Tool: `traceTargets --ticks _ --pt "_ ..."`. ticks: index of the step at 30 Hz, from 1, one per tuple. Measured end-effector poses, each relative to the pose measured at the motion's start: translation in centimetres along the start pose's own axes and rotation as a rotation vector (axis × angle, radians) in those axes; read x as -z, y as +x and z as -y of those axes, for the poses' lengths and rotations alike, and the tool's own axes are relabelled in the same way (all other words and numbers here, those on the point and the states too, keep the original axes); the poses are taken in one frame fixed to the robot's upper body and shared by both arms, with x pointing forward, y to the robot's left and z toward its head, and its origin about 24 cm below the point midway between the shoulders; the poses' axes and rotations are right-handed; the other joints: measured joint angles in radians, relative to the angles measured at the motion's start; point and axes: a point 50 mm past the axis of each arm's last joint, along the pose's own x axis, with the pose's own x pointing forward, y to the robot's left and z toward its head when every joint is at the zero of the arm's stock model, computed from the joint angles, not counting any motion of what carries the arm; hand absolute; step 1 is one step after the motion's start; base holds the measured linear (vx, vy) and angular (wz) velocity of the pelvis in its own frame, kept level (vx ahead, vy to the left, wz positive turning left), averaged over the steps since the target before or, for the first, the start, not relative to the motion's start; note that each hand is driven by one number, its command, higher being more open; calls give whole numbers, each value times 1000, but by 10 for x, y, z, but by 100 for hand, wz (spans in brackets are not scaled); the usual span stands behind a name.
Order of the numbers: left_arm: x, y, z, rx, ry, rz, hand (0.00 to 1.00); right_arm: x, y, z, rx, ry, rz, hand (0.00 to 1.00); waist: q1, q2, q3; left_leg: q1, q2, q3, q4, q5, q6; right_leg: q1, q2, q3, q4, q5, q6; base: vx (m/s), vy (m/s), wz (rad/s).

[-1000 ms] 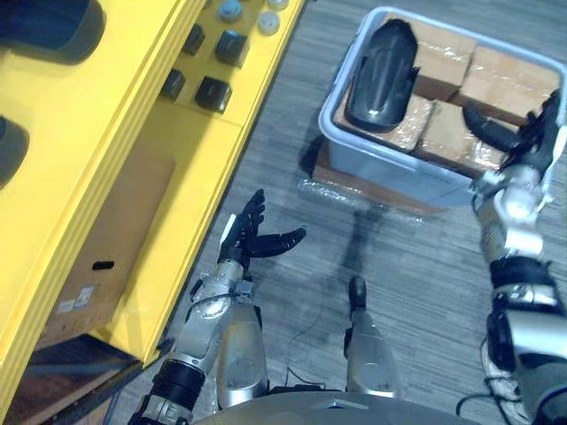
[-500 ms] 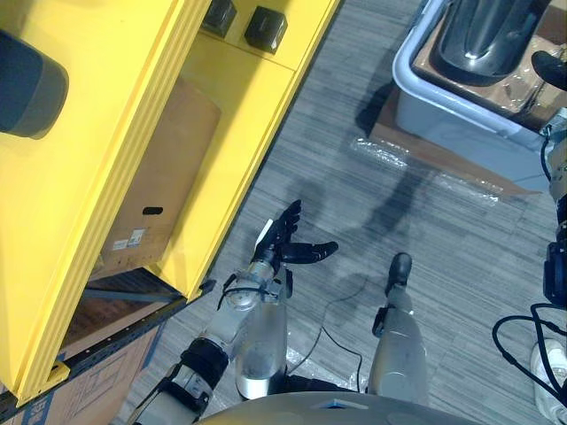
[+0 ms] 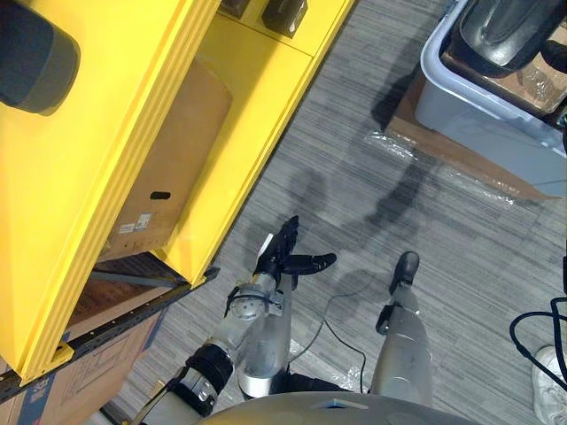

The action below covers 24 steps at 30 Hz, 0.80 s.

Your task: Walk over and take three plastic housings, then place them on the shelf

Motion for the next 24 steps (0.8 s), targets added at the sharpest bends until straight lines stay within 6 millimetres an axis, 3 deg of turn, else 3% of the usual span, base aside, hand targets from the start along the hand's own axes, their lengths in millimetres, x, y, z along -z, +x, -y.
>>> traceTargets --ticks 8,15,24 --pt "2 -3 1 9 -9 -1 100 -13 1 8 53 5 45 100 -5 0 0 11 1 -6 29 -4 -1 22 2 -9 13 -3 -5 0 0 0" --pt "2 -9 -7 18 -34 11 100 -53 -3 3 2 37 204 100 -33 -3 2 74 17 3 31 -19 -6 79 13 -9 12 -15 -25 -13 -3 -4" --pt "13 -17 -9 41 -12 -29 100 -47 -4 -17 -115 -49 157 100 -36 -17 12 138 28 18 -63 31 -13 93 18 -9 10 -17 -28 28 -39 -1"
